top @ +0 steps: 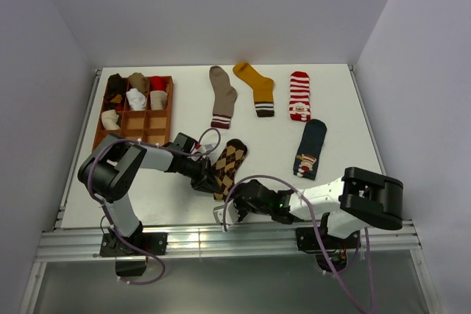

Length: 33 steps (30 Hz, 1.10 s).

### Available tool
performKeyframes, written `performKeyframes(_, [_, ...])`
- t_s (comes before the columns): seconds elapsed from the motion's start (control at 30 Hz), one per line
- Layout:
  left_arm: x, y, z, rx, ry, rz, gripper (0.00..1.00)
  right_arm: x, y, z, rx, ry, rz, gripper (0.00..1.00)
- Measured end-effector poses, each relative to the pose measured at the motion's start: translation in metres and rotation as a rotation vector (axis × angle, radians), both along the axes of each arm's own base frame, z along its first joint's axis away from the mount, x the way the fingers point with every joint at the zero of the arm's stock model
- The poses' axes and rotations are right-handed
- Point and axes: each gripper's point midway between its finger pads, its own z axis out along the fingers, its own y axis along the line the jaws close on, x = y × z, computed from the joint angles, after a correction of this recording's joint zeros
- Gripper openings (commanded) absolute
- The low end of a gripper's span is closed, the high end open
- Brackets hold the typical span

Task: Roll the socks
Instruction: Roll the sock at the center of the board.

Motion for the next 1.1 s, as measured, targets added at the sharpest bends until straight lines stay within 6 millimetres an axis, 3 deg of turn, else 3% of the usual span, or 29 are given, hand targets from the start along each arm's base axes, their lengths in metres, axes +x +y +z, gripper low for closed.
performKeyframes(0.1, [-0.001, 0.001, 0.0, 0.005, 0.002, -0.006, 0.01, 0.003, 0.004, -0.003, -0.016, 0.001, -0.007, 0.27])
performKeyframes(0.17, [-0.001, 0.002, 0.0, 0.011, 0.003, -0.007, 0.07, 0.004, 0.006, -0.004, -0.024, 0.002, -0.014, 0.2])
performKeyframes(0.27, [0.0, 0.005, 0.001, 0.04, -0.017, -0.002, 0.22, 0.005, 0.008, -0.003, -0.048, 0.031, -0.02, 0.18])
performKeyframes(0.47, [0.016, 0.014, 0.011, 0.14, -0.157, 0.047, 0.34, 0.007, 0.009, 0.004, -0.092, 0.185, -0.041, 0.17])
performKeyframes(0.63, [0.047, 0.02, 0.034, 0.198, -0.324, 0.138, 0.35, 0.01, 0.003, 0.017, -0.133, 0.355, -0.073, 0.17])
performKeyframes(0.83, [0.07, 0.033, 0.052, 0.266, -0.43, 0.277, 0.29, 0.022, -0.004, 0.024, -0.201, 0.585, -0.112, 0.18])
performKeyframes(1.1, [0.058, 0.063, 0.039, 0.33, -0.452, 0.444, 0.19, 0.014, -0.01, 0.009, -0.382, 0.929, -0.092, 0.19])
